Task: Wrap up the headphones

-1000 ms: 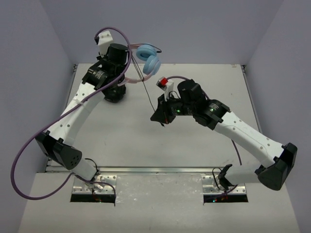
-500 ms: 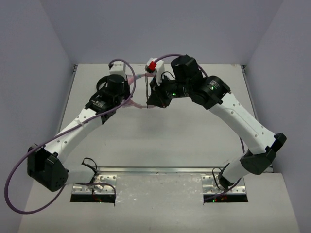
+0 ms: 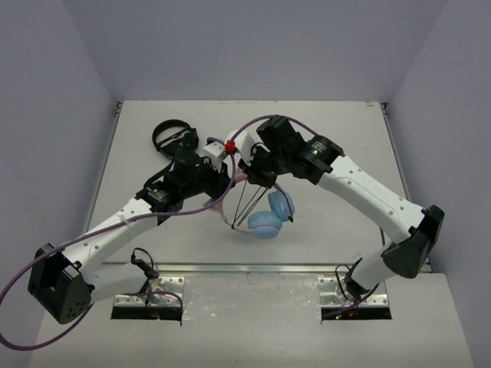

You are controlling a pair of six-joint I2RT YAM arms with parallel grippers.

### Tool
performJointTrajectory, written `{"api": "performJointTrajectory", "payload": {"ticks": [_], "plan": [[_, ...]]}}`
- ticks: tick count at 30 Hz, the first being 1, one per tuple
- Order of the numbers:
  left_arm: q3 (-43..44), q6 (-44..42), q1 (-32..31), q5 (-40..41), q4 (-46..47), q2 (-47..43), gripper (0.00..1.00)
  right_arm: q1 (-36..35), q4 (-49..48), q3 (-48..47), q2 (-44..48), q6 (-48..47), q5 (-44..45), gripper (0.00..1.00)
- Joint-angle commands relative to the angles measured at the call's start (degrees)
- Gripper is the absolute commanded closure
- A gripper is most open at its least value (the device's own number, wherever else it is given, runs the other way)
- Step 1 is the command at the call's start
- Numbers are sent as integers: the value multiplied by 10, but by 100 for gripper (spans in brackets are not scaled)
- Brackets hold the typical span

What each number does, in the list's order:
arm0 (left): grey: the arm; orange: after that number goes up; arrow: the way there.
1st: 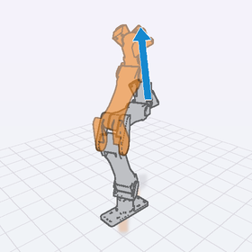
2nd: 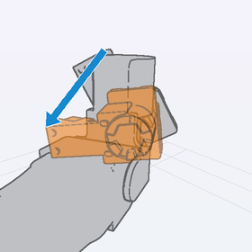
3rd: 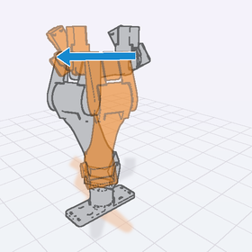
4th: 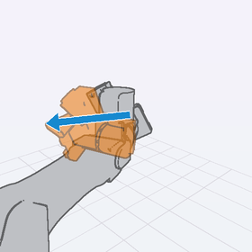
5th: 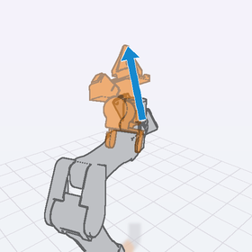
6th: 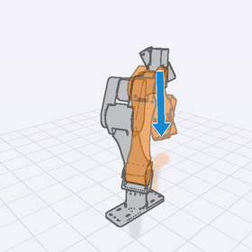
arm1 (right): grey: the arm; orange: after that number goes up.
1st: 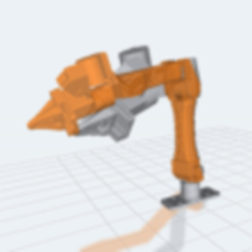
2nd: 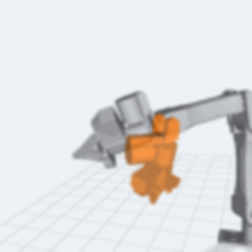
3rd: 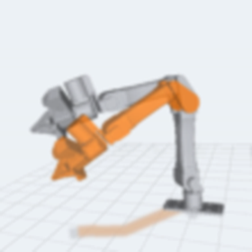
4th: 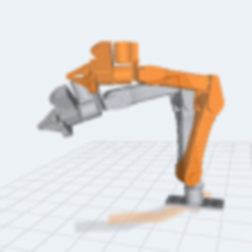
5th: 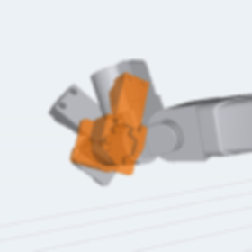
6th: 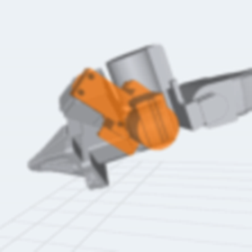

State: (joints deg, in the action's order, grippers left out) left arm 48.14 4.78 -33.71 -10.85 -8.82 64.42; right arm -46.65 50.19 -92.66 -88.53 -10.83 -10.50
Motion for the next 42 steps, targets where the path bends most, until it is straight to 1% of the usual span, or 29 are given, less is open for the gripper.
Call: {"api": "performJointTrajectory", "payload": {"ticks": [1,2,3,4,6,7,11,13,14,19,24,26,27,29,31,34,35,36,37,38,40,42], "plan": [[-8,-19,-2,-90,24,-41,100,3,-50,60,44,-66,71,96],[-9,-22,-3,-100,18,-49,100,3,-80,77,66,-69,92,92],[-14,-23,-2,-103,13,-54,100,4,-99,116,77,-68,103,88],[-20,-23,-2,-109,14,-63,99,5,-135,132,89,-63,104,86],[-37,-22,-2,-113,17,-71,100,8,-163,168,119,-55,102,84],[-42,-22,-2,-116,20,-76,100,9,-181,177,125,-52,98,84],[-52,-15,-2,-134,27,-94,100,25,-202,222,143,-37,80,92],[-50,-14,-2,-131,29,-99,100,32,-208,237,148,-34,78,93],[-49,-15,-3,-131,33,-100,100,44,-214,254,157,-31,75,92],[-24,-37,-3,-128,17,-91,100,80,-220,278,174,-22,66,89],[-4,-62,-2,-95,10,-90,100,105,-242,317,195,-16,82,87],[5,-65,-1,-88,13,-84,100,111,-257,345,208,-3,69,86],[11,-65,-1,-87,14,-81,100,111,-262,353,211,2,63,84],[21,-65,-1,-101,16,-65,100,116,-280,381,222,17,51,75],[38,-64,-2,-109,20,-49,100,122,-287,390,224,29,41,73],[56,-65,-1,-104,27,-33,100,146,-288,400,224,45,28,63],[62,-72,-1,-105,26,-30,100,174,-288,407,224,52,18,58],[68,-77,-1,-105,25,-25,100,193,-287,413,222,61,-7,56],[79,-86,-1,-105,23,-14,100,228,-296,423,221,77,-21,54],[85,-91,-1,-104,21,-8,100,245,-299,440,211,86,-28,49],[99,-100,-1,-105,20,12,100,292,-288,447,195,125,-52,47],[109,-109,1,-114,15,32,100,322,-281,452,181,149,-60,45]]}}
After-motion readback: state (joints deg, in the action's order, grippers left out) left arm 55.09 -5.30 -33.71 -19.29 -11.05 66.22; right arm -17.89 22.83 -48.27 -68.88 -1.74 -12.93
